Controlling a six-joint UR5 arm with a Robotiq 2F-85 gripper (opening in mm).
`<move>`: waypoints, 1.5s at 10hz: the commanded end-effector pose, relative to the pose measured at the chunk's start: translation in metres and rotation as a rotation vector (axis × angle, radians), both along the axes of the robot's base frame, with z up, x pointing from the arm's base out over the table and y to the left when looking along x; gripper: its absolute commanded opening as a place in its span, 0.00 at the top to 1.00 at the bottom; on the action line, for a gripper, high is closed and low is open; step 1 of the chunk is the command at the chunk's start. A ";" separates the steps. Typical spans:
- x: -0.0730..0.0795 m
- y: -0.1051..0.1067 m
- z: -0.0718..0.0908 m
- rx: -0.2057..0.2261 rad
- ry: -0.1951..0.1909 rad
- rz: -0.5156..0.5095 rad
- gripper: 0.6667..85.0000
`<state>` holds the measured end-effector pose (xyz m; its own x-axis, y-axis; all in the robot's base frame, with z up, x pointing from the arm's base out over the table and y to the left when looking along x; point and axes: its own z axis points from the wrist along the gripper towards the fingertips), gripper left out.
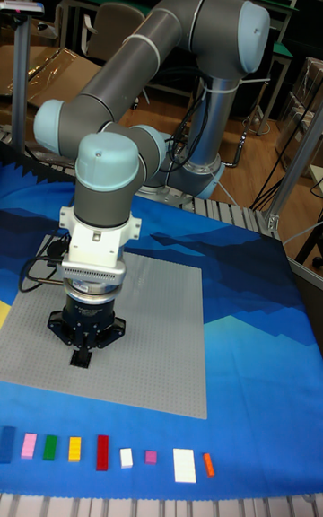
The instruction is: Stack small Lego blocks one on top of the other
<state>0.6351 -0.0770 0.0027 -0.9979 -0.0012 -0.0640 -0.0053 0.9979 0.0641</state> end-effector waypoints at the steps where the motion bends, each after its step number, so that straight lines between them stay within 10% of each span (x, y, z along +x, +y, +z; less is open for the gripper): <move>1: 0.008 0.007 0.001 0.026 -0.032 -0.012 1.00; 8: 0.011 0.013 0.000 0.052 -0.042 -0.012 1.00; 15: -0.018 -0.005 0.012 -0.007 0.067 0.000 1.00</move>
